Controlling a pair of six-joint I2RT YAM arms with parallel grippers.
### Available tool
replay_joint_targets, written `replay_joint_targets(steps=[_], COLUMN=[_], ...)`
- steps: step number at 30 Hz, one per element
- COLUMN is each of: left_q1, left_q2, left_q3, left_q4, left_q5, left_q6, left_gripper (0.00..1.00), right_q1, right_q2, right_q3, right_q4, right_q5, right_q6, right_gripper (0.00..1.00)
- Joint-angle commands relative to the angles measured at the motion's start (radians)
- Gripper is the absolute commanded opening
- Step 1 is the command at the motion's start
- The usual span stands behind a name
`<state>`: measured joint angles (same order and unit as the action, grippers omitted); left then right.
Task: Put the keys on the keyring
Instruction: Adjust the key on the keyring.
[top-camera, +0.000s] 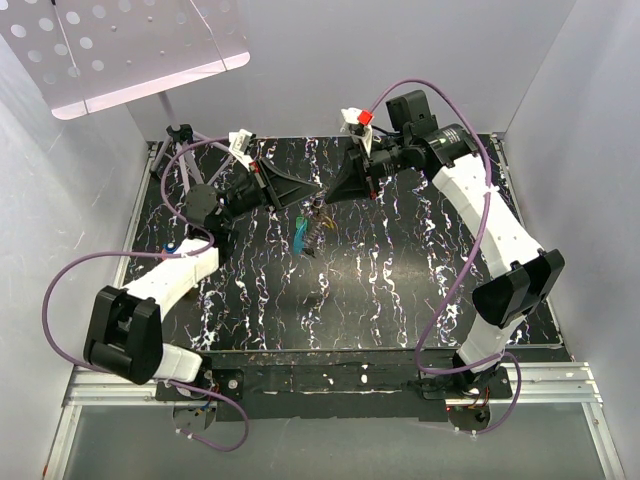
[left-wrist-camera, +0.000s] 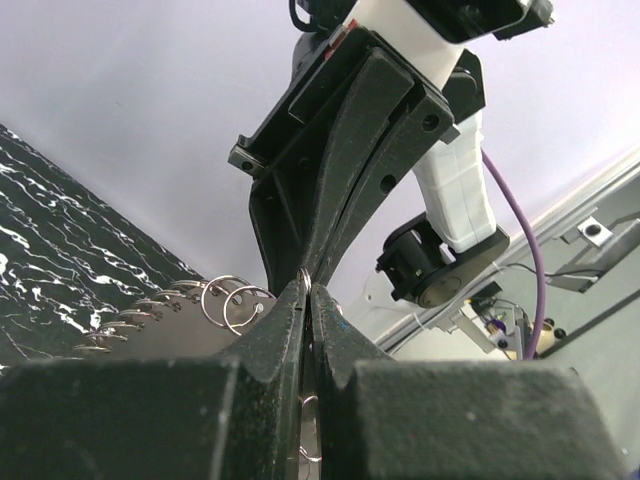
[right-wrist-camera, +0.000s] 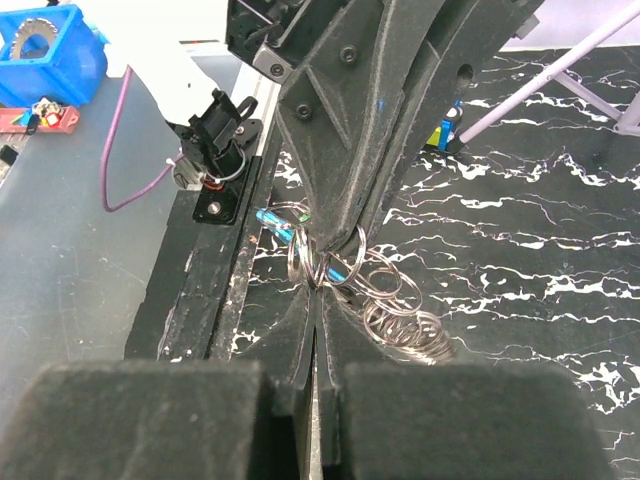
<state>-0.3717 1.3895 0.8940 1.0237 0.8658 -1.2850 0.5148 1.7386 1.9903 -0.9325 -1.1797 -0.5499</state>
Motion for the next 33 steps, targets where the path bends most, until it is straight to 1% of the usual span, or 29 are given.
replay_joint_targets(steps=[1, 5, 11, 14, 18, 21, 24, 29, 33], left_q1=[-0.027, -0.058, -0.124, -0.133, -0.134, -0.127, -0.108, -0.079, -0.056], left_q2=[-0.07, -0.101, -0.173, -0.202, -0.218, -0.215, -0.21, -0.188, -0.19], left_q3=[-0.018, -0.041, -0.099, -0.112, -0.116, -0.127, -0.138, -0.132, -0.13], left_q4=[-0.04, -0.094, -0.217, -0.246, -0.28, -0.278, -0.245, -0.191, -0.149], left_q5=[-0.135, -0.203, -0.41, -0.453, -0.436, -0.407, -0.372, -0.292, -0.245], left_q6=[0.079, 0.142, 0.268, 0.303, 0.337, 0.345, 0.326, 0.3, 0.291], left_gripper=[0.0, 0.0, 0.0, 0.0, 0.0, 0.0, 0.0, 0.0, 0.0], right_q1=[0.025, 0.034, 0.073, 0.076, 0.062, 0.028, 0.004, -0.015, -0.044], right_q2=[-0.016, -0.016, -0.013, -0.011, -0.022, -0.037, -0.051, -0.073, -0.08], right_q3=[0.039, 0.03, 0.012, 0.005, 0.01, 0.016, 0.01, 0.002, -0.005], right_q4=[0.038, 0.106, 0.202, 0.225, 0.204, 0.169, 0.12, 0.034, 0.021], right_q5=[0.052, 0.094, 0.16, 0.141, 0.101, 0.049, 0.034, 0.034, 0.022], right_q6=[0.048, 0.14, 0.307, 0.36, 0.364, 0.346, 0.292, 0.187, 0.165], right_gripper=[0.01, 0.01, 0.01, 0.01, 0.15, 0.22, 0.28, 0.34, 0.35])
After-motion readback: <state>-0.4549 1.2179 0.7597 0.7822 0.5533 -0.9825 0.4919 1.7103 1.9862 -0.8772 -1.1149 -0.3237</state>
